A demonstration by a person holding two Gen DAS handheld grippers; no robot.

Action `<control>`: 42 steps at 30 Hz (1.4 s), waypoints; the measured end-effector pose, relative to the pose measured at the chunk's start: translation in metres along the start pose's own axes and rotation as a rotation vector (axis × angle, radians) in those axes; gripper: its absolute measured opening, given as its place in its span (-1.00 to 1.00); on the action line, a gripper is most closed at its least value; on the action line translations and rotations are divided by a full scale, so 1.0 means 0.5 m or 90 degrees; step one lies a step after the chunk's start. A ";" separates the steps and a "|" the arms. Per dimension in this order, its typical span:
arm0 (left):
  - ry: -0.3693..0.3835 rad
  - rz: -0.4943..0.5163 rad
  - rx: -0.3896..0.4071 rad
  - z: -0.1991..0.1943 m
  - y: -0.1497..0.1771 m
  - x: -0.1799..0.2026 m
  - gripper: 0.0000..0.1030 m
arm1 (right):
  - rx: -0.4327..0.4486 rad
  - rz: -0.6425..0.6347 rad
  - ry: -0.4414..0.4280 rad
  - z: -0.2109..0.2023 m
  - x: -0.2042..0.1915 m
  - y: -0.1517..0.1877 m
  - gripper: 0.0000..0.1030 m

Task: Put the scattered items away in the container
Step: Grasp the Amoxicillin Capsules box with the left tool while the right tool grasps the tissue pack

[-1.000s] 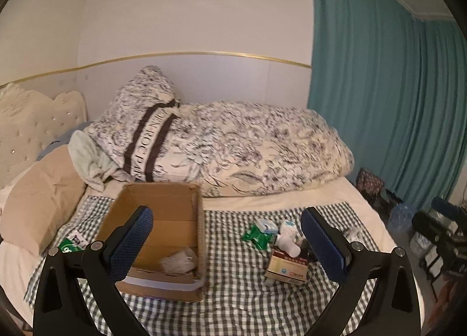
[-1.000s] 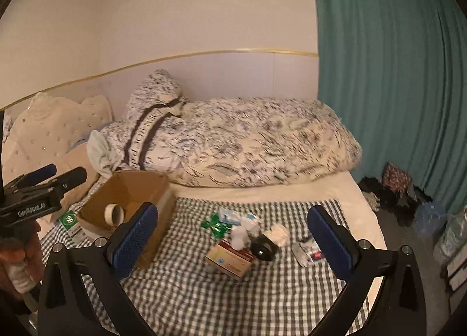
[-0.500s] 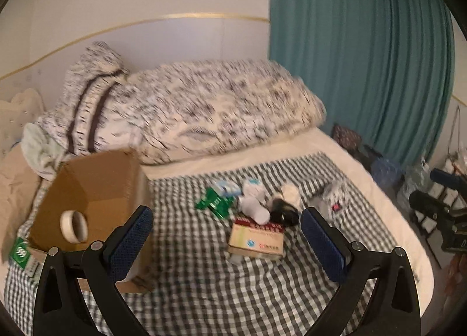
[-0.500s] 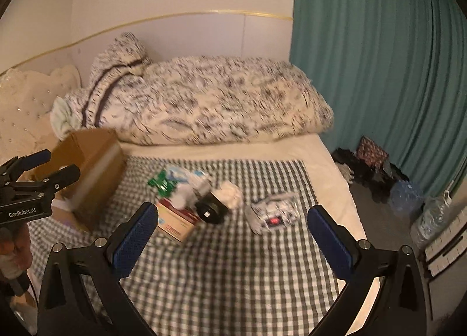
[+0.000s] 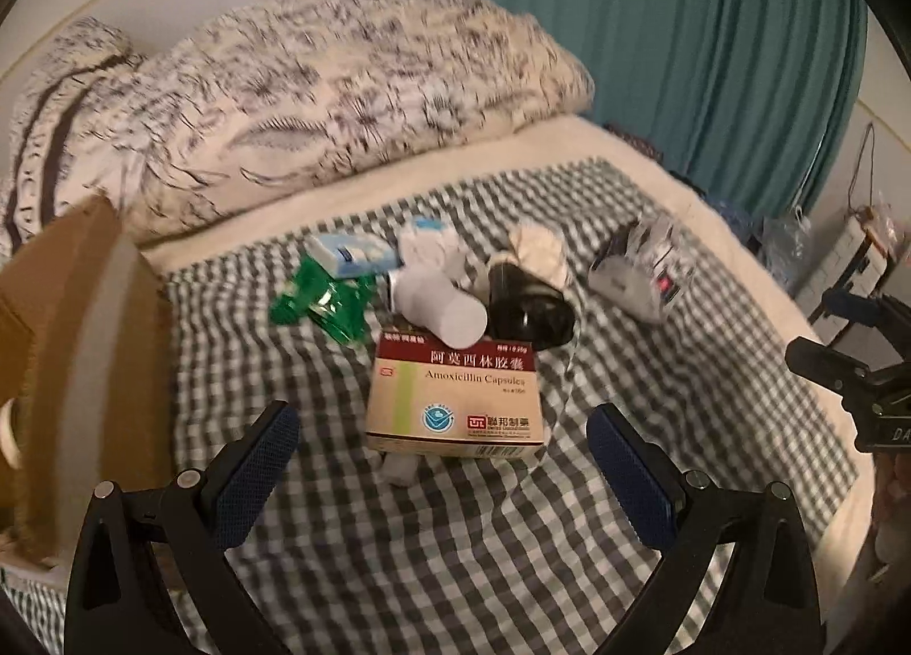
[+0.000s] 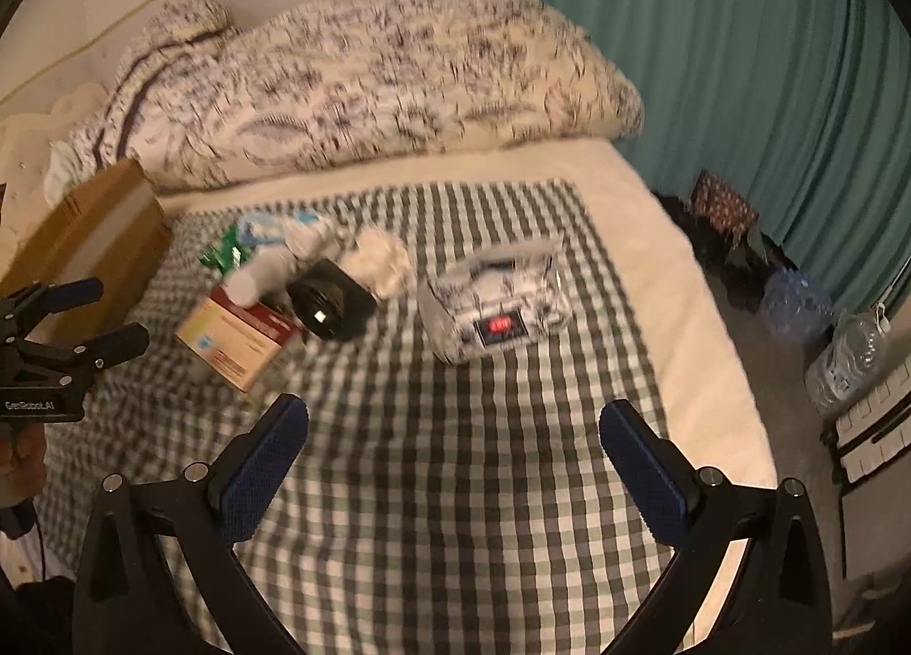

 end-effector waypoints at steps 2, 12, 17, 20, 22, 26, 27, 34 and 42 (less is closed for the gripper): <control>0.002 0.001 -0.017 0.034 0.003 0.002 1.00 | -0.014 0.000 -0.001 0.027 0.002 0.002 1.00; 0.029 0.012 -0.085 0.147 0.006 0.021 1.00 | -0.065 0.018 0.008 0.157 0.005 -0.027 1.00; -0.045 0.052 -0.083 0.193 0.008 0.029 1.00 | -0.070 0.027 0.030 0.198 0.005 -0.054 1.00; -0.068 0.054 -0.093 0.215 0.009 0.021 1.00 | -0.079 0.031 0.054 0.224 0.006 -0.067 1.00; -0.072 0.045 -0.097 0.226 0.008 0.008 1.00 | -0.087 0.034 0.072 0.241 0.008 -0.074 1.00; -0.036 -0.010 -0.084 0.225 0.005 -0.026 1.00 | -0.104 0.032 0.084 0.277 0.005 -0.086 1.00; -0.025 -0.027 -0.077 0.221 0.003 -0.034 0.98 | -0.107 0.026 0.094 0.283 0.004 -0.088 1.00; -0.026 -0.019 -0.016 0.173 0.009 -0.041 0.14 | -0.125 0.016 0.132 0.324 0.015 -0.079 0.96; -0.047 -0.027 0.001 0.130 0.008 -0.055 -0.31 | -0.130 0.052 0.098 0.327 0.041 -0.056 -0.10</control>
Point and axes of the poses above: each gripper's, at about its wrist camera, not at the fingertips, and z roughly the way its jaws point, x to its right, y to its underside, the point moved 1 cm from there along z, roughly the way its jaws point, and after that the axes turned 4 degrees about -z, right-handed, at the moved point
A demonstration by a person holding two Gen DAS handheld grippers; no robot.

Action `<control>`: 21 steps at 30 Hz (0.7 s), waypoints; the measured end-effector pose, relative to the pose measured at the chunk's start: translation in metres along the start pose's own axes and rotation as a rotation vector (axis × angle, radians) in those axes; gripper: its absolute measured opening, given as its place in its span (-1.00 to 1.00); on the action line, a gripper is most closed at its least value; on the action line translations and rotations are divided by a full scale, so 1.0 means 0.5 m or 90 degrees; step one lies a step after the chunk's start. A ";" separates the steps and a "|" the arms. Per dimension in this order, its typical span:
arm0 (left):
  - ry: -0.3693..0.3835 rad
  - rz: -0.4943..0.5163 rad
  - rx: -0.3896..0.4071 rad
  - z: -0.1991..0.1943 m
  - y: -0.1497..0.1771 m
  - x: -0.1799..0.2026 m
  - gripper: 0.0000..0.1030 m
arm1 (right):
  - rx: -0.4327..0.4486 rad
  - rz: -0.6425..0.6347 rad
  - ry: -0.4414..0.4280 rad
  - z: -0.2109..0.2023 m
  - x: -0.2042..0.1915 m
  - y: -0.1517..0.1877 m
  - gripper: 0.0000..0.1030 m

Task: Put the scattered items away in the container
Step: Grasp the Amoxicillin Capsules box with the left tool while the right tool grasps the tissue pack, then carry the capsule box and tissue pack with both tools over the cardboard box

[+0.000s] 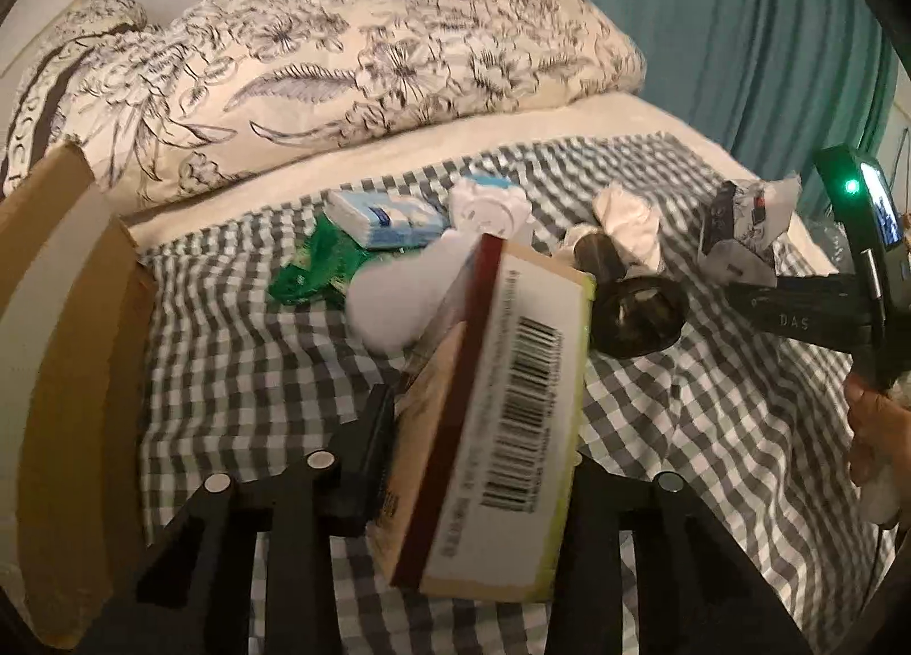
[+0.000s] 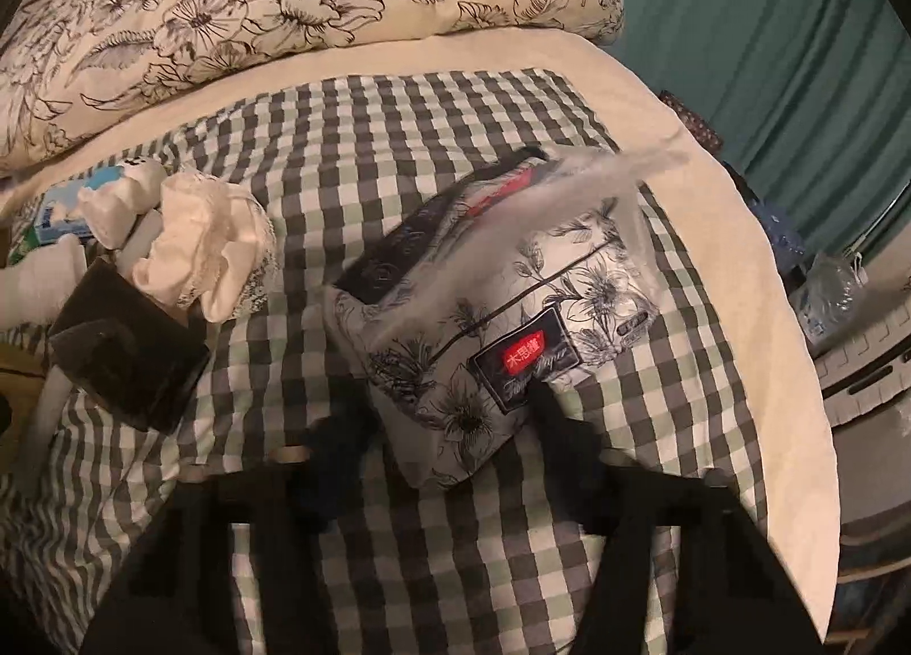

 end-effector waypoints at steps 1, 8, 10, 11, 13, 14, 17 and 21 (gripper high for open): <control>0.000 -0.004 0.005 -0.008 -0.001 -0.003 -0.33 | 0.007 0.002 -0.005 -0.006 0.003 0.001 -0.32; 0.010 -0.022 0.036 -0.083 -0.009 -0.006 -0.33 | 0.038 0.033 -0.054 -0.048 0.031 0.023 -0.67; 0.007 -0.022 0.046 -0.106 -0.010 -0.005 -0.33 | 0.045 0.045 -0.069 -0.062 0.037 0.034 -0.69; 0.005 -0.020 0.052 -0.115 -0.009 -0.003 -0.33 | 0.050 0.050 -0.077 -0.069 0.037 0.039 -0.70; -0.001 -0.013 0.064 -0.137 -0.011 0.001 -0.33 | 0.060 0.054 -0.085 -0.090 0.033 0.046 -0.71; -0.002 -0.011 0.067 -0.148 -0.011 0.001 -0.33 | 0.068 0.055 -0.091 -0.103 0.031 0.051 -0.71; 0.002 -0.018 0.078 -0.184 -0.012 -0.001 -0.33 | 0.087 0.056 -0.104 -0.140 0.022 0.061 -0.71; -0.003 -0.038 0.086 -0.229 -0.015 -0.011 -0.33 | 0.110 0.052 -0.118 -0.201 0.009 0.083 -0.71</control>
Point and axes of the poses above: each gripper's, at about its wrist camera, not at the fingertips, and z roughly the way its jaws point, x to its right, y to its underside, the point moved 1 cm from there along z, roughly the way its jaws point, and after that the axes turned 4 degrees about -z, right-handed, at the moved point
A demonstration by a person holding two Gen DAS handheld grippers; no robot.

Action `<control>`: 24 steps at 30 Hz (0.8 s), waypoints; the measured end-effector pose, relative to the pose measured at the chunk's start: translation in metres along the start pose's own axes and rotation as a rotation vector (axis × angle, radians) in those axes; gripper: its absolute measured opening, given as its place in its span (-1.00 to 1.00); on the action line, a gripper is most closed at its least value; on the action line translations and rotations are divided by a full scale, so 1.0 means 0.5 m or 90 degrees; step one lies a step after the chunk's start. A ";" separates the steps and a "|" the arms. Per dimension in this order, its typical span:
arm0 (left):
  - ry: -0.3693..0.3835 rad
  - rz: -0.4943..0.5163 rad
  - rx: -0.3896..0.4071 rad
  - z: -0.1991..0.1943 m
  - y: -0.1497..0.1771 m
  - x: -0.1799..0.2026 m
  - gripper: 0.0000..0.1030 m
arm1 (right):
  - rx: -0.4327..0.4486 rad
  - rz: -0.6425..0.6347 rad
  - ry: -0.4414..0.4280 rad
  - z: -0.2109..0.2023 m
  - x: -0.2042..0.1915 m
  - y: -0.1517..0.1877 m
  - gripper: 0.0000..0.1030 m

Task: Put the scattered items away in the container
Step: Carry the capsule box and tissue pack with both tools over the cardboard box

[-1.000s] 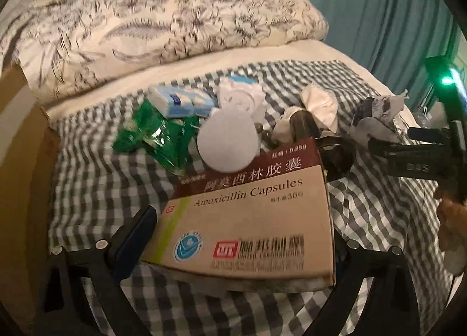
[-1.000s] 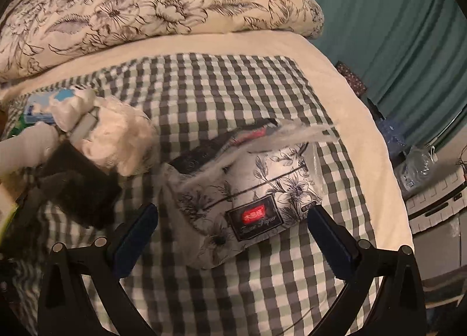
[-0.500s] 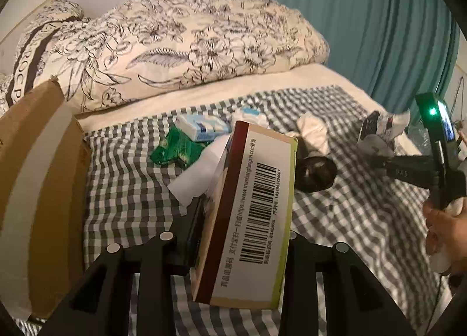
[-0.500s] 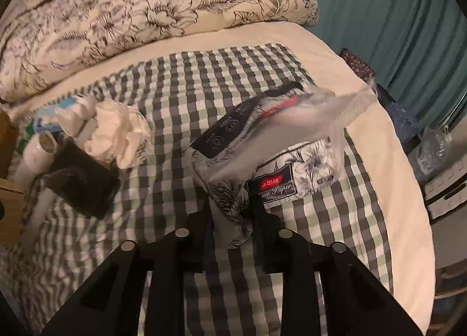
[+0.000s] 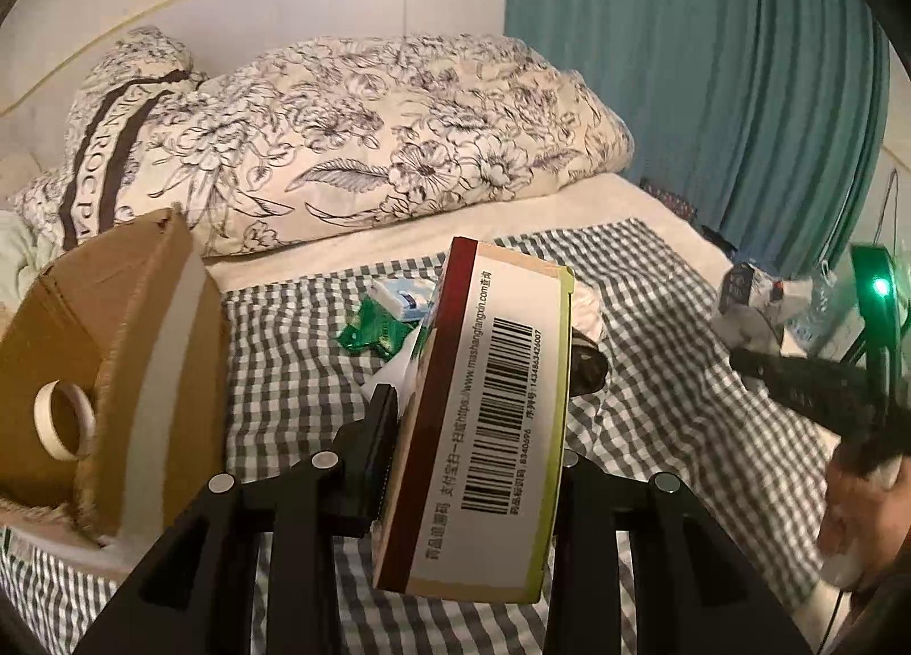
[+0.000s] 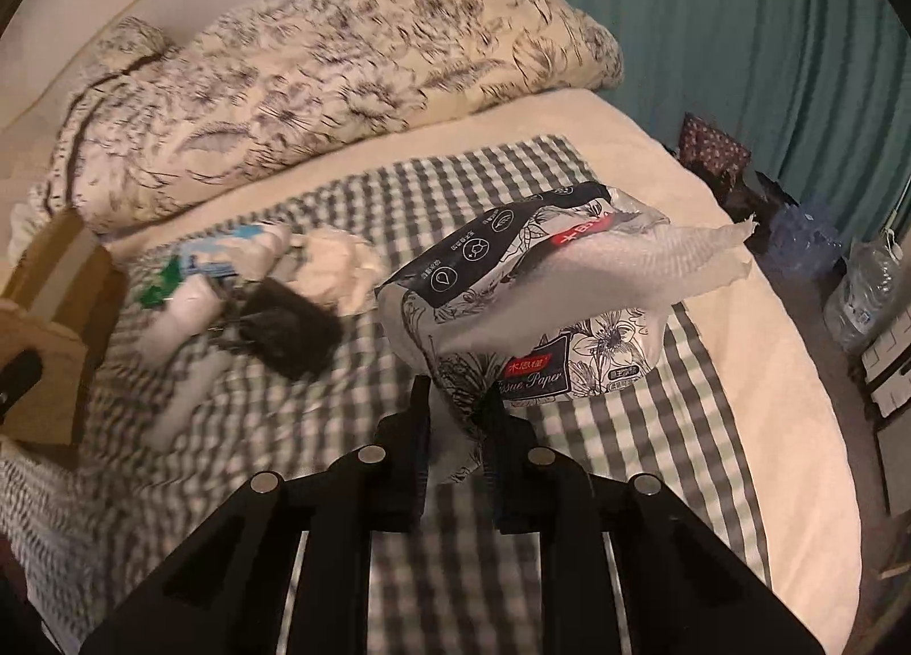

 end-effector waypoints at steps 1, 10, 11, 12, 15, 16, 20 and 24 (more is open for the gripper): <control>-0.009 -0.003 0.008 -0.014 -0.004 -0.004 -0.33 | 0.005 -0.001 -0.003 -0.016 -0.009 0.004 -0.71; -0.032 -0.032 0.036 -0.121 -0.014 -0.038 -0.33 | 0.032 -0.017 -0.030 -0.137 -0.080 0.040 -0.71; -0.033 -0.035 0.039 -0.131 -0.014 -0.043 -0.33 | 0.037 -0.022 -0.032 -0.152 -0.088 0.043 -0.71; -0.034 -0.037 0.043 -0.143 -0.013 -0.047 -0.33 | 0.042 -0.025 -0.033 -0.166 -0.095 0.046 -0.71; -0.036 -0.043 0.053 -0.177 -0.008 -0.060 -0.33 | 0.057 -0.030 -0.044 -0.212 -0.116 0.055 -0.71; -0.038 -0.046 0.054 -0.188 -0.007 -0.064 -0.33 | 0.065 -0.033 -0.046 -0.231 -0.125 0.057 -0.71; -0.038 -0.058 0.059 -0.225 -0.001 -0.077 -0.33 | 0.087 -0.041 -0.052 -0.284 -0.153 0.065 -0.71; -0.044 -0.054 0.073 -0.264 0.006 -0.081 -0.33 | 0.102 -0.048 -0.059 -0.326 -0.177 0.073 -0.71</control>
Point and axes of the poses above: each gripper's, at about its wrist camera, not at the fingertips, and z roughly the way its jaws point, x to its right, y to its underside, the point moved 1 cm from there along z, roughly the way its jaws point, and after that the axes turned 4 degrees about -z, right-handed, at the moved point
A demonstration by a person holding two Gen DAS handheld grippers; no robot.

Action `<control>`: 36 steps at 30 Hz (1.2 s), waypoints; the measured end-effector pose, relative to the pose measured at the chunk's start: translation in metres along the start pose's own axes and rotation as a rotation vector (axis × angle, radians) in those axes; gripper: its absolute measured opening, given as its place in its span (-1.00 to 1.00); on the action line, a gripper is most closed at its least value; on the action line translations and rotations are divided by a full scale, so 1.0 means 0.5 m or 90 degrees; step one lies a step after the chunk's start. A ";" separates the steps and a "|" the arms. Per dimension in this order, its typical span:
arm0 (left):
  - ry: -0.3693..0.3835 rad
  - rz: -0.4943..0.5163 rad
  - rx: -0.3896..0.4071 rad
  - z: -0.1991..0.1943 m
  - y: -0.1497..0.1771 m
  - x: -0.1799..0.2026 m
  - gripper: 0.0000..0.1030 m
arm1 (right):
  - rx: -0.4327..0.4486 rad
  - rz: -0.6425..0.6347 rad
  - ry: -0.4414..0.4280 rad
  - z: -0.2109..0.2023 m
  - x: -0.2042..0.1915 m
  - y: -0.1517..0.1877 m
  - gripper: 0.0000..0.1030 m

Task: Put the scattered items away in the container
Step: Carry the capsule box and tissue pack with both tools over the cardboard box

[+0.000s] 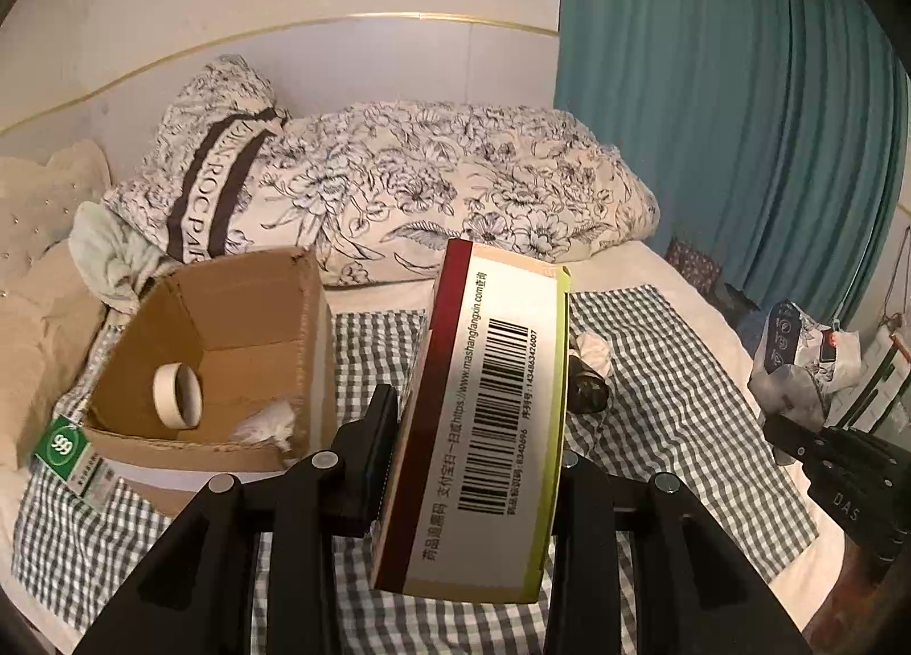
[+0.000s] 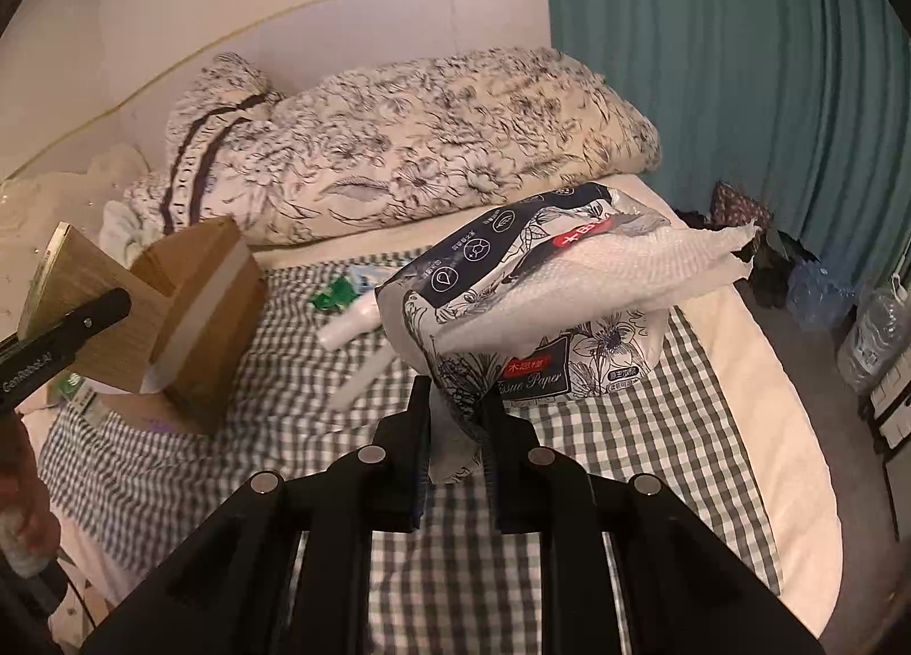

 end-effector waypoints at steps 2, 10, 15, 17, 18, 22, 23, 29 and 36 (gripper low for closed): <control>0.003 -0.001 0.005 -0.020 0.001 -0.005 -0.33 | 0.008 -0.005 -0.002 -0.019 -0.014 0.002 -0.71; 0.007 0.013 0.020 -0.067 0.004 -0.015 -0.33 | 0.020 -0.011 -0.011 -0.057 -0.049 0.008 -0.71; 0.013 0.009 0.020 -0.073 0.004 -0.032 -0.33 | 0.025 -0.018 -0.013 -0.063 -0.071 0.005 -0.71; 0.015 0.009 0.020 -0.072 0.001 -0.039 -0.33 | 0.029 -0.020 -0.013 -0.061 -0.080 0.000 -0.71; 0.015 0.009 0.020 -0.071 0.001 -0.038 -0.33 | 0.030 -0.021 -0.013 -0.060 -0.085 -0.001 -0.71; 0.014 0.009 0.017 -0.065 -0.006 -0.058 -0.33 | 0.031 -0.031 -0.011 -0.051 -0.106 -0.015 -0.71; 0.013 0.008 0.017 -0.063 -0.009 -0.064 -0.33 | 0.032 -0.032 -0.013 -0.050 -0.112 -0.019 -0.71; -0.002 -0.001 0.019 -0.055 -0.030 -0.117 -0.33 | 0.037 -0.048 -0.030 -0.030 -0.165 -0.053 -0.71; -0.033 -0.016 0.027 -0.052 -0.056 -0.196 -0.33 | 0.052 -0.084 -0.063 -0.004 -0.252 -0.096 -0.71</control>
Point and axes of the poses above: each gripper's, at about its wrist camera, not at the fingertips, and z roughly the way its jaws point, x to its right, y to its underside, the point moved 1 cm from there along z, roughly the way its jaws point, and after that the axes turned 4 degrees about -z, right-handed, at the moved point
